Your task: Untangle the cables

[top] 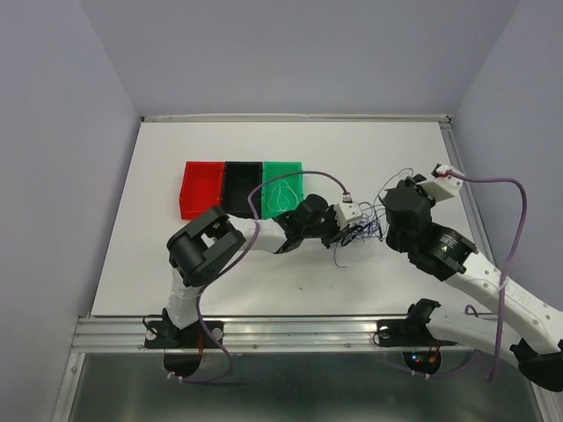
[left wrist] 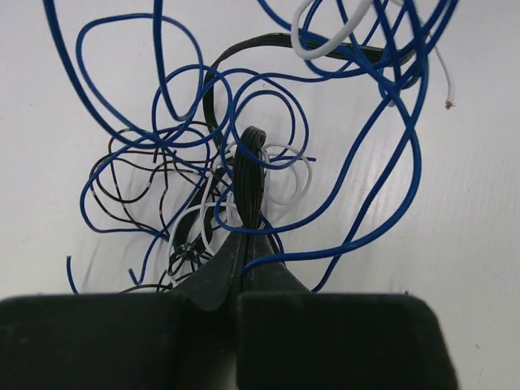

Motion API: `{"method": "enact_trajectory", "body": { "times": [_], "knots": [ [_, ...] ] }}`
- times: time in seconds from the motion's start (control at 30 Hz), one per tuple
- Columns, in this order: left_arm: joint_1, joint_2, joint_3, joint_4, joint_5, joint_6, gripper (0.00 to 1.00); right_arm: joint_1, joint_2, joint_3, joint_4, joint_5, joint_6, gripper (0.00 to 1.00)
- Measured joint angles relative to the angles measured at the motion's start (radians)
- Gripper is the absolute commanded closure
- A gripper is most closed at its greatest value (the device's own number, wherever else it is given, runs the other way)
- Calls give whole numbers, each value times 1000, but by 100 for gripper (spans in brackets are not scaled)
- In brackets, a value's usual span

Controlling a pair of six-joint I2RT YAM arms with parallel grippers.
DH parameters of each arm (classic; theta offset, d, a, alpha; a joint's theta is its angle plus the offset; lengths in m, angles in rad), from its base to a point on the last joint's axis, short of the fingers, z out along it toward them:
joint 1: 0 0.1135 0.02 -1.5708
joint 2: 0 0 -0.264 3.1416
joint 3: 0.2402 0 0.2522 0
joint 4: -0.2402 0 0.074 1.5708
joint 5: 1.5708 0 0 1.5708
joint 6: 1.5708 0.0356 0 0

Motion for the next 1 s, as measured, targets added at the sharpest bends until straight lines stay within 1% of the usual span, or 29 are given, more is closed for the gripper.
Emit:
{"method": "enact_trajectory", "body": {
  "times": [0.17, 0.27, 0.37, 0.43, 0.53, 0.57, 0.6, 0.67, 0.73, 0.77, 0.83, 0.87, 0.9, 0.93, 1.0],
  "knots": [
    [0, -2, -2, -5, -21, 2, 100, 0, -16, 36, 8, 68, -48, 99],
    [2, -32, -32, -8, -33, 3, 100, -11, -19, 97, 46, 95, -132, 99],
    [3, -121, -94, -24, -43, 19, 100, -39, -9, 149, 136, 77, -225, 99],
    [3, -205, -138, -35, -49, 33, 100, -98, 2, 168, 195, 31, -285, 99],
    [3, -327, -158, -79, -30, 52, 100, -239, 36, 169, 240, -95, -311, 99],
    [3, -365, -158, -87, -26, 55, 100, -269, 42, 169, 245, -114, -310, 99],
    [3, -393, -156, -97, -21, 56, 100, -349, 68, 163, 260, -196, -299, 99],
    [3, -449, -150, -136, -13, 60, 100, -457, 103, 142, 272, -306, -276, 99],
    [3, -486, -146, -171, -14, 63, 100, -608, 154, 93, 283, -480, -233, 99],
    [3, -500, -146, -188, -15, 64, 100, -661, 185, 73, 288, -534, -218, 99],
    [3, -512, -145, -215, -26, 64, 100, -727, 249, 32, 296, -626, -191, 99],
    [3, -513, -144, -232, -29, 64, 100, -737, 269, 18, 296, -650, -184, 99],
    [3, -512, -138, -256, -36, 64, 100, -744, 295, -5, 303, -683, -174, 95],
    [3, -512, -134, -275, -42, 64, 100, -745, 315, -21, 309, -715, -167, 82],
    [3, -511, -124, -304, -55, 64, 100, -743, 343, -57, 324, -774, -160, 40]
  ]
}}
